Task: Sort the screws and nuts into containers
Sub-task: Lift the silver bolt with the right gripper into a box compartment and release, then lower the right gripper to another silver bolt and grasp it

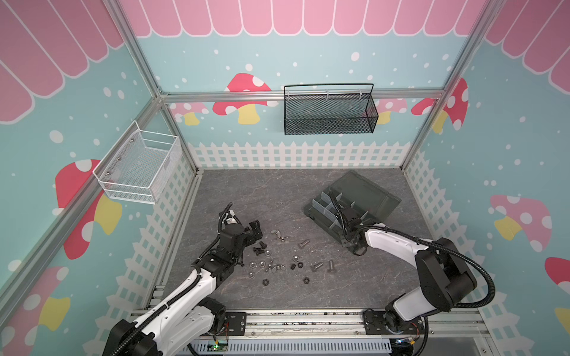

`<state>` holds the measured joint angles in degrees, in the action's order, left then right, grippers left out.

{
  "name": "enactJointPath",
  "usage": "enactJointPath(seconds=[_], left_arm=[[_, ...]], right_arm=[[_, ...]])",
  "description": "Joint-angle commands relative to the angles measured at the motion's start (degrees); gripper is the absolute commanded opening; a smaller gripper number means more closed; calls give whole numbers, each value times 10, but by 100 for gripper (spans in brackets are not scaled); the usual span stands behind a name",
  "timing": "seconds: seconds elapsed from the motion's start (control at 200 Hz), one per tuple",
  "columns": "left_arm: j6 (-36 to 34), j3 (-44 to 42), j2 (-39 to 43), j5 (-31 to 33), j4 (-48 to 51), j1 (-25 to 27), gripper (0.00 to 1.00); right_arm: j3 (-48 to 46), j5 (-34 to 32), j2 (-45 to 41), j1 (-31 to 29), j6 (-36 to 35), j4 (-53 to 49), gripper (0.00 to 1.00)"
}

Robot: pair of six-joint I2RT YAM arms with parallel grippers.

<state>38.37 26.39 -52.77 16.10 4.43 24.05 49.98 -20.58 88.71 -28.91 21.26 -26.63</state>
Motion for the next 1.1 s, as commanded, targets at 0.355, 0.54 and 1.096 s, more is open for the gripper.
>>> enactJointPath(seconds=[0.355, 0.54, 1.096], left_arm=[[4, 7, 0, 13, 7, -3, 100], [3, 3, 9, 13, 16, -3, 100], [11, -8, 23, 10, 18, -3, 100]], right_arm=[[57, 0, -3, 0, 14, -68, 39], [103, 48, -33, -6, 54, -127, 39], [74, 233, -41, -113, 208, -234, 42]])
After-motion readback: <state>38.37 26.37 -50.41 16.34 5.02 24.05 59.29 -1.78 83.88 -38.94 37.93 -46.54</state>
